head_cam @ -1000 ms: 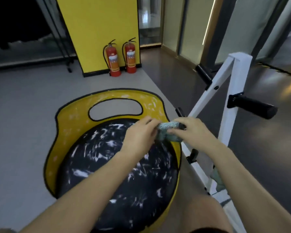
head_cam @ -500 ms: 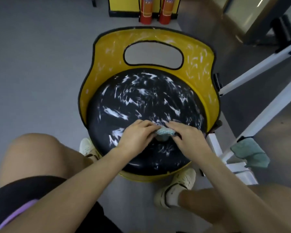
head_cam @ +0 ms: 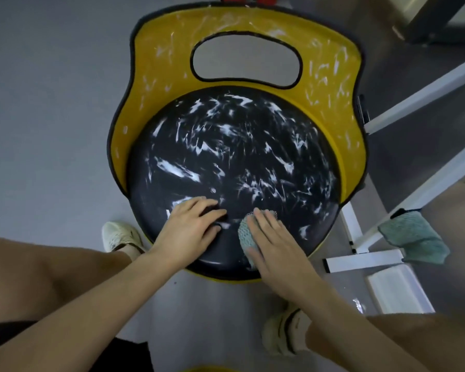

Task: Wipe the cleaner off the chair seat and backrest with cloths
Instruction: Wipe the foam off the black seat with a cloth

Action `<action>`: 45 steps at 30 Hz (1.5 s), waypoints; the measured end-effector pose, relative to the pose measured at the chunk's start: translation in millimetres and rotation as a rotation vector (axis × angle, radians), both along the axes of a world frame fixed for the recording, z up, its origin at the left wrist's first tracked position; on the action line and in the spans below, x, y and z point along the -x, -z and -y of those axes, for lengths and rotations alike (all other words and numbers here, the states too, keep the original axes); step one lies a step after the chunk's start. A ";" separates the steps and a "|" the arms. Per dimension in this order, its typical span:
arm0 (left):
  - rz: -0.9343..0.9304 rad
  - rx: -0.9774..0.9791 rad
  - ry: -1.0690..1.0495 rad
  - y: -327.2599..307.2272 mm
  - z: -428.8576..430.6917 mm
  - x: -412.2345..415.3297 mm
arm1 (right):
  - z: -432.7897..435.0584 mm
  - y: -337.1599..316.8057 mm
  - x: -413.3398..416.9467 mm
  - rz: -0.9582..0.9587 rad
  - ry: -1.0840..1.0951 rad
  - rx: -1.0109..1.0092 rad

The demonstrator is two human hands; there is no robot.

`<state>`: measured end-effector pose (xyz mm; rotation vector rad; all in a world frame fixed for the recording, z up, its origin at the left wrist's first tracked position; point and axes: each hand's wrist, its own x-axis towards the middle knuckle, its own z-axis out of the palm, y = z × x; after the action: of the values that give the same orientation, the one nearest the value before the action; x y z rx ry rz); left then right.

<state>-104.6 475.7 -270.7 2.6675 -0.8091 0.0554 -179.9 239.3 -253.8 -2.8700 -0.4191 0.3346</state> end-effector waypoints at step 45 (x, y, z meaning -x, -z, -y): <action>-0.138 -0.124 -0.085 0.8 25.6 25.8 | -38.7 46.1 59.3 0.216 0.212 0.124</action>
<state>-130.4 450.1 -271.5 2.7847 -0.6757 -0.1609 -239.2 277.9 -299.9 -3.0477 -0.1304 0.0137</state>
